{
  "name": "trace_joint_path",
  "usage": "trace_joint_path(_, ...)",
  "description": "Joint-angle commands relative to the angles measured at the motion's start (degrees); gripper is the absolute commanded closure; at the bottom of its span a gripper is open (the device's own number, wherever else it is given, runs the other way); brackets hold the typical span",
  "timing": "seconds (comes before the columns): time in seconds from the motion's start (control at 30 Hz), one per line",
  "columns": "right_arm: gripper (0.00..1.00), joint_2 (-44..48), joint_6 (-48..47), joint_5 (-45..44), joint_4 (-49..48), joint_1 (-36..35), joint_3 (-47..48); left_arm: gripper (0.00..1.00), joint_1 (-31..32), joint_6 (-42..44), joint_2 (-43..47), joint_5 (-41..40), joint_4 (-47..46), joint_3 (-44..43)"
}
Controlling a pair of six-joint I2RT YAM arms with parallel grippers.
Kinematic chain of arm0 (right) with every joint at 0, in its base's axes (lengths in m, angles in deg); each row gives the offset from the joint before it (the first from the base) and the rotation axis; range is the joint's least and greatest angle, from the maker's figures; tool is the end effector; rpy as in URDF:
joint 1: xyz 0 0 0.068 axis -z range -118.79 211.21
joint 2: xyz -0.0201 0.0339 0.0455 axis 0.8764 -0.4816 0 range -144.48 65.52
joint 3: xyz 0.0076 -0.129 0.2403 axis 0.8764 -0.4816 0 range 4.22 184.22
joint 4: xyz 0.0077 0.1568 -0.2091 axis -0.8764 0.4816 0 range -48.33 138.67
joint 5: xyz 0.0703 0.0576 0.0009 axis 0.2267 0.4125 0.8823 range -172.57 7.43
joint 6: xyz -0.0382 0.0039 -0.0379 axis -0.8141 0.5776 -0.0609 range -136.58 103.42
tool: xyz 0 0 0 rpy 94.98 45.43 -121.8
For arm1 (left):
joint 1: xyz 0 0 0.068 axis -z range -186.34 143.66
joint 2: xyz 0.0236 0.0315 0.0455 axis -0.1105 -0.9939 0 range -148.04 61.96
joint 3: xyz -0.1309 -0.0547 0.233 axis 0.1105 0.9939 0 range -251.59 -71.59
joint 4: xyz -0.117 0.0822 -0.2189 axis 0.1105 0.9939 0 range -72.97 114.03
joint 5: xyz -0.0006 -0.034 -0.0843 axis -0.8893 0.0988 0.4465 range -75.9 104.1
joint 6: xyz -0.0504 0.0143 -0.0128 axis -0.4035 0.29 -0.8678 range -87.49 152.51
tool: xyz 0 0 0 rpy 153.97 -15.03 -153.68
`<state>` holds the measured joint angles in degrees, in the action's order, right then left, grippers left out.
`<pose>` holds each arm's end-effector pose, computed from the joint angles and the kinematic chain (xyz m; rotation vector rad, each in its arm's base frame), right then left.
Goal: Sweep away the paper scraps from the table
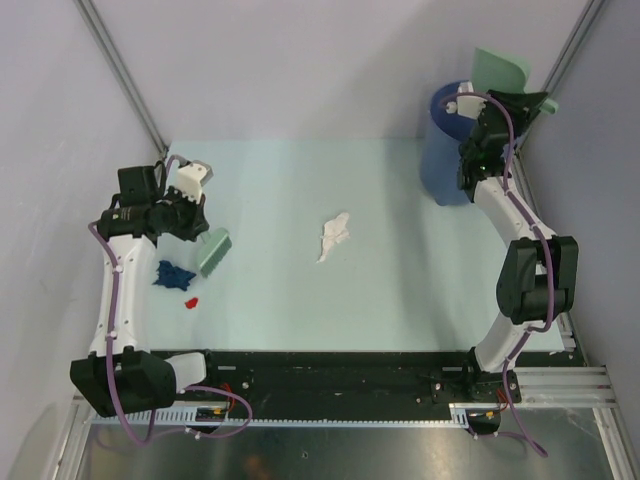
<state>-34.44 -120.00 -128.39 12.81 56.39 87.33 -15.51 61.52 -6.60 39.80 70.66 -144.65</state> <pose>0.4150 0.0094 0.3805 -0.7834 1.5675 -1.8824 0.2320 0.0218 0.3580 0.5945 2.2534 -0.2176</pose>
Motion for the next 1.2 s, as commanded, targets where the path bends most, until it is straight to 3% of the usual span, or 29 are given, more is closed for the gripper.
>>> trace_joint_path(0.0, 1.0, 1.0, -14.36, 2.58, -20.09, 0.42, 1.18, 1.0, -0.41, 1.39, 2.55, 1.12, -1.33, -0.16)
trace_joint_path(0.1, 1.0, 1.08, -12.18, 1.53, -18.96, 1.12, 1.96, 1.0, -0.41, 1.57, 2.99, 0.41, -1.33, 0.02)
trace_joint_path(0.2, 1.0, 1.26, -1.63, -2.5, -4.21, 2.36, 5.92, 1.0, -0.41, 1.57, 2.81, 0.58, -1.42, 0.28)
trace_joint_path(0.3, 1.0, 3.54, 3.0, -0.76, -7.45, 1.66, 4.34, 1.0, -0.41, 1.22, 2.64, 1.11, -1.33, 0.2)
trace_joint_path(0.33, 1.0, 4.24, 9.31, -0.5, -2.48, 1.66, 6.52, 1.0, -0.41, 1.22, 2.55, 1.2, -1.33, 0.02)
trace_joint_path(0.37, 1.0, 4.77, 16.25, 0.03, 16.45, 1.83, 9.67, 1.0, -0.32, 1.31, 2.55, 1.29, -1.24, -0.15)
trace_joint_path(0.4, 1.0, 5.13, 25.63, 1.86, 21.17, 2.27, 13.62, 1.0, -0.32, 1.22, 2.46, 1.29, -1.33, -0.16)
trace_joint_path(0.5, 1.0, 5.48, 22.65, 0.56, 17.33, 2.27, 10.94, 1.0, -0.41, 1.04, 2.11, 1.46, -1.33, -0.42)
trace_joint_path(0.53, 1.0, 4.87, 30.04, 1.52, 23.18, 2.53, 15.63, 1.0, -0.32, 0.96, 2.2, 1.64, -1.42, -0.25)
trace_joint_path(0.57, 1.0, 4.34, 38.38, 3.53, 38.64, 2.97, 19.94, 1.0, -0.41, 0.87, 2.2, 1.82, -1.33, -0.33)
trace_joint_path(0.6, 1.0, 4.16, 45.77, 7.64, 42.1, 3.5, 22.68, 1.0, -0.41, 0.78, 2.28, 2.25, -1.33, -0.33)
trace_joint_path(0.63, 1.0, 5.03, 59.42, 9.16, 44.57, 4.28, 27.06, 1.0, -0.32, 0.61, 2.28, 2.52, -1.33, -0.16)
trace_joint_path(0.8, 1.0, 9.08, 79.83, 16.02, 55.39, 3.59, 30.88, 1.0, -0.06, 0.08, 2.2, 3.31, -1.33, 0.55)
trace_joint_path(0.93, 1.0, 10.75, 90.92, 18.57, 66.99, 1.05, 34.66, 1.0, 0.64, -0.54, 1.76, 4.1, -1.33, 0.81)
trace_joint_path(1.17, 1.0, 21.29, 100.06, 25.6, 73.67, -17.75, 24.66, 1.0, 3.45, -2.03, 1.41, 5.16, -1.33, 0.63)
